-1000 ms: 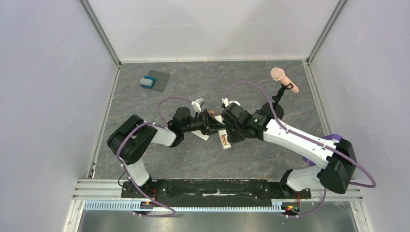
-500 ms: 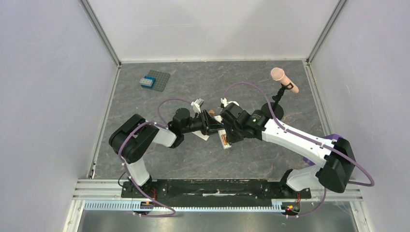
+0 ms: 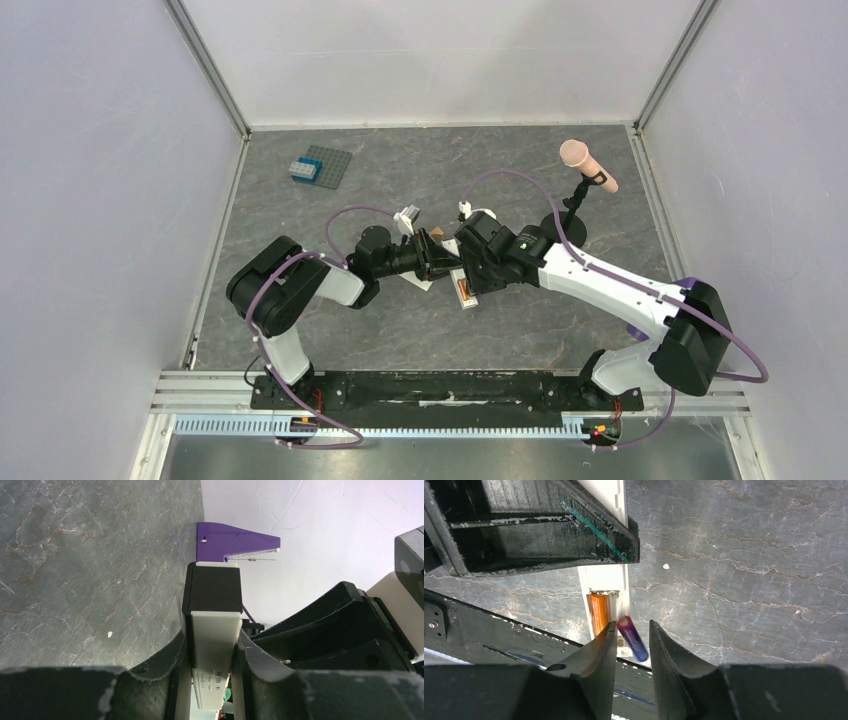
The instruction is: Load the batteries into the remote control
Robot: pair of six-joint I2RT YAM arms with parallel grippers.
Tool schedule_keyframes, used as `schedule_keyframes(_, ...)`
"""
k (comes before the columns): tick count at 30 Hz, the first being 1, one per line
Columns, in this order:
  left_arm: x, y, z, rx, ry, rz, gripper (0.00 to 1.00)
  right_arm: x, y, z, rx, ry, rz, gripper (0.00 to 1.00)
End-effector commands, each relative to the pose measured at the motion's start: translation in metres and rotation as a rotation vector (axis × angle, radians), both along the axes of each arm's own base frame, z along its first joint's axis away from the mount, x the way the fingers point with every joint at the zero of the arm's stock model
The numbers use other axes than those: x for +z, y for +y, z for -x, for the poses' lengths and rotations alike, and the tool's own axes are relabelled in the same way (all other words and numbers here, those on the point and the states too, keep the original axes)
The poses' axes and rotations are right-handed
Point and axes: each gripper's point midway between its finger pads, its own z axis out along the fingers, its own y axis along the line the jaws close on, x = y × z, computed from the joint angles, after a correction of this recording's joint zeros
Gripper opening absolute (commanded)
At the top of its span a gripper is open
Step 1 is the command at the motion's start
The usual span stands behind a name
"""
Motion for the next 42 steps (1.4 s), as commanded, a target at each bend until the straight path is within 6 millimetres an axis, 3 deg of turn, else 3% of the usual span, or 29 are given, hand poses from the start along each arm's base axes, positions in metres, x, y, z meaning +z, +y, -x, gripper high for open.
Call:
schedule_keyframes(1, 0.014, 0.0, -0.002, 0.0, -0.02, 0.066, 0.02, 0.01, 0.005, -0.007, -0.024, -0.023, -0.044, 0.33)
schedule_keyframes(8, 0.012, 0.001, -0.003, 0.012, -0.017, 0.062, 0.02, 0.026, 0.011, -0.01, -0.042, -0.042, -0.139, 0.33)
schedule_keyframes(14, -0.013, 0.015, -0.013, 0.074, -0.035, -0.075, 0.02, 0.008, -0.011, -0.007, -0.083, -0.051, -0.075, 0.34)
schedule_keyframes(20, -0.036, 0.043, -0.024, 0.162, -0.126, -0.328, 0.02, -0.029, -0.034, 0.008, -0.038, -0.025, 0.006, 0.42)
schedule_keyframes(27, -0.026, 0.059, -0.033, 0.192, -0.199, -0.418, 0.02, -0.06, -0.005, 0.029, 0.301, -0.075, -0.034, 0.48)
schedule_keyframes(33, -0.016, 0.084, -0.048, 0.251, -0.216, -0.447, 0.02, -0.064, 0.017, 0.016, 0.58, -0.23, 0.03, 0.49)
schedule_keyframes(42, -0.009, 0.112, -0.064, 0.305, -0.201, -0.467, 0.02, -0.078, 0.007, 0.034, 1.095, -0.212, 0.129, 0.52)
